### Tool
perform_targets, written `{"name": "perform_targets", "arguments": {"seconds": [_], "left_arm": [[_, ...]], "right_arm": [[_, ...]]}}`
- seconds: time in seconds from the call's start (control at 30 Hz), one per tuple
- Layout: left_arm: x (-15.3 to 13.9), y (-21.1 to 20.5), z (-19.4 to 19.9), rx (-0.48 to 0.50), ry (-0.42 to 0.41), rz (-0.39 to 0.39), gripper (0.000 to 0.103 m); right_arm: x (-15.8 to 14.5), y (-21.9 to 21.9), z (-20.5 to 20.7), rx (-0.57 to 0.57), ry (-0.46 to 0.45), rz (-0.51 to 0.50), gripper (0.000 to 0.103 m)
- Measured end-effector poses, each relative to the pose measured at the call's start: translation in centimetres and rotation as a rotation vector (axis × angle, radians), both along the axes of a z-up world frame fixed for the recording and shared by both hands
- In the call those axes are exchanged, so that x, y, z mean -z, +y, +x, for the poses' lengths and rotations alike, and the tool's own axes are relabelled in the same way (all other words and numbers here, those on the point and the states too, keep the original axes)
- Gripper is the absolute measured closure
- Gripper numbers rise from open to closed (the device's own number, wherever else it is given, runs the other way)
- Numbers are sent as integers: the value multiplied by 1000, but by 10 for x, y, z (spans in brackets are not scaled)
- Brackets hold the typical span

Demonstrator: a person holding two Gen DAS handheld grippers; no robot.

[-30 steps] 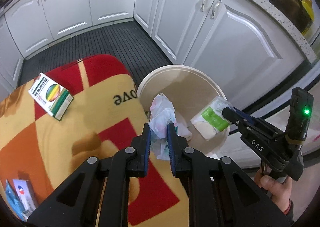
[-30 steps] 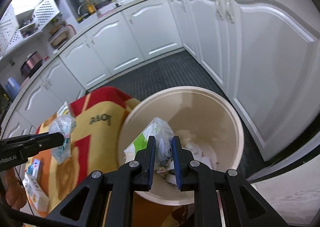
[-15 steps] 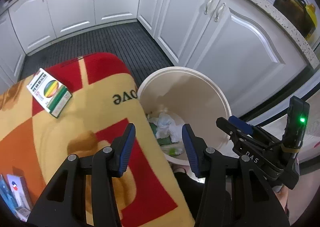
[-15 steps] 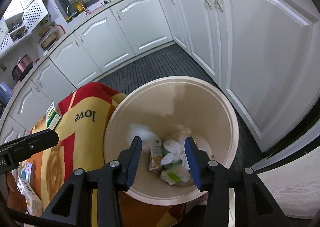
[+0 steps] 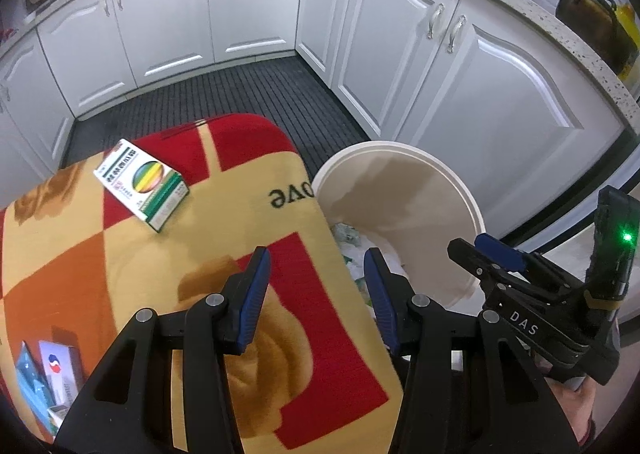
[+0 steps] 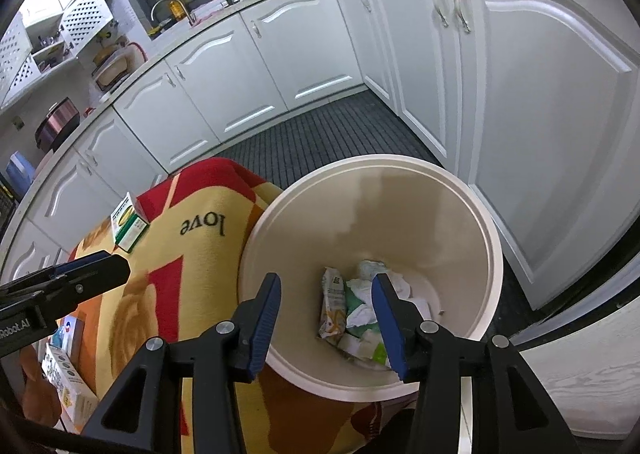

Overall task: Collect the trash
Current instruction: 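Move both tools back over the table toward the blue packet and carton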

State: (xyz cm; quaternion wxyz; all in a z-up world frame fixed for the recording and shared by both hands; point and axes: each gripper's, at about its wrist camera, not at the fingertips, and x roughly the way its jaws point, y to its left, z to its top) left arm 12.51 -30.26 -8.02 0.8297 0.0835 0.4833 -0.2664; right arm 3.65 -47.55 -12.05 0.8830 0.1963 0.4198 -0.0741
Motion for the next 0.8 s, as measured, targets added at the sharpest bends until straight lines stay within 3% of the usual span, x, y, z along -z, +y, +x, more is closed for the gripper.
{"name": "perform_targets", "arguments": {"seconds": [0.27, 0.4, 0.57, 0.8], "left_arm": [[-3, 12, -2, -23, -16, -3, 56], [-3, 20, -2, -36, -6, -13, 56], [-6, 34, -3, -51, -3, -13, 55], [-13, 76, -11, -96, -4, -26, 52]], "right_arm": [[-6, 17, 0, -25, -1, -11, 56], [-10, 28, -3, -40, -10, -14, 45], [-17, 41, -3, -66, -22, -13, 45], [-22, 74, 0, -149, -28, 13, 42]]}}
